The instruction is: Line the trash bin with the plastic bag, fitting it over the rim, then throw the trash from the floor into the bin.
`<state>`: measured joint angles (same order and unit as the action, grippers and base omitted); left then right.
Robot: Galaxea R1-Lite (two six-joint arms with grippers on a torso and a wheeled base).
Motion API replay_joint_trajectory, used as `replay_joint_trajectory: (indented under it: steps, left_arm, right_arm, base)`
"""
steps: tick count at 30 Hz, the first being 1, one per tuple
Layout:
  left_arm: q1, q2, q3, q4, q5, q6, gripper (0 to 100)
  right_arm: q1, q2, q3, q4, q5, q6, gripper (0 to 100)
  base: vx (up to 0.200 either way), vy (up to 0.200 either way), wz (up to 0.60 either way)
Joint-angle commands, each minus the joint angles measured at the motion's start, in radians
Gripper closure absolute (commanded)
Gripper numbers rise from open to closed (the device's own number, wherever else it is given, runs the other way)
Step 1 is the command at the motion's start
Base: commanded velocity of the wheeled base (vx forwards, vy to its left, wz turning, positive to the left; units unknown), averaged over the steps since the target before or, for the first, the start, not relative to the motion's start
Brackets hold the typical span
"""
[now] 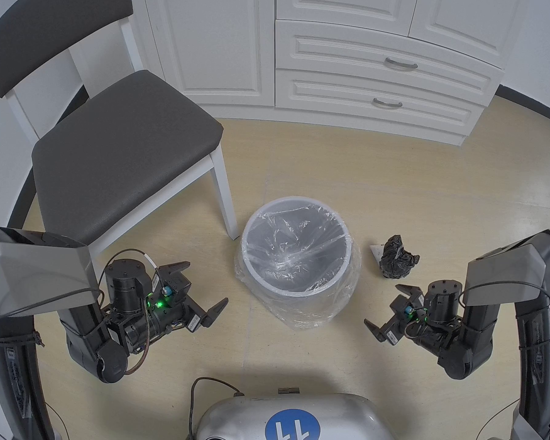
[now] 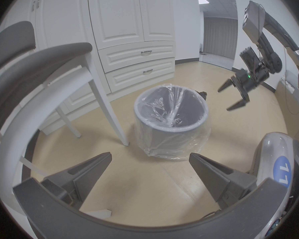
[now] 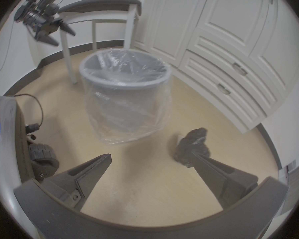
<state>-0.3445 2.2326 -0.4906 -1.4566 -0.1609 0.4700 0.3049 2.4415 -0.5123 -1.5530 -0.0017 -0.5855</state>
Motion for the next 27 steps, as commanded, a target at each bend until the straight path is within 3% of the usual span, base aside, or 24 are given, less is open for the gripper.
replay_joint_trajectory:
  steps: [1, 9, 17, 27]
  left_arm:
    - [-0.028, -0.079, 0.024, -0.002, 0.044, -0.004, 0]
    - [-0.028, -0.152, 0.055, -0.008, 0.044, -0.013, 0]
    - [-0.024, -0.232, 0.118, -0.002, 0.06, -0.013, 0]
    - [0.032, -0.329, 0.227, -0.008, 0.061, -0.017, 0]
  right_arm:
    - [0.0, 0.169, -0.083, -0.018, 0.06, -0.053, 0]
    - [0.014, 0.198, -0.222, 0.004, 0.121, -0.06, 0]
    - [0.049, 0.222, -0.554, 0.303, 0.127, -0.062, 0]
    - [0.043, 0.283, -0.859, 0.534, 0.161, -0.069, 0]
  base:
    - [0.0, 0.0, 0.0]
    - [0.0, 0.0, 0.0]
    - [0.0, 0.0, 0.0]
    - [0.0, 0.0, 0.0]
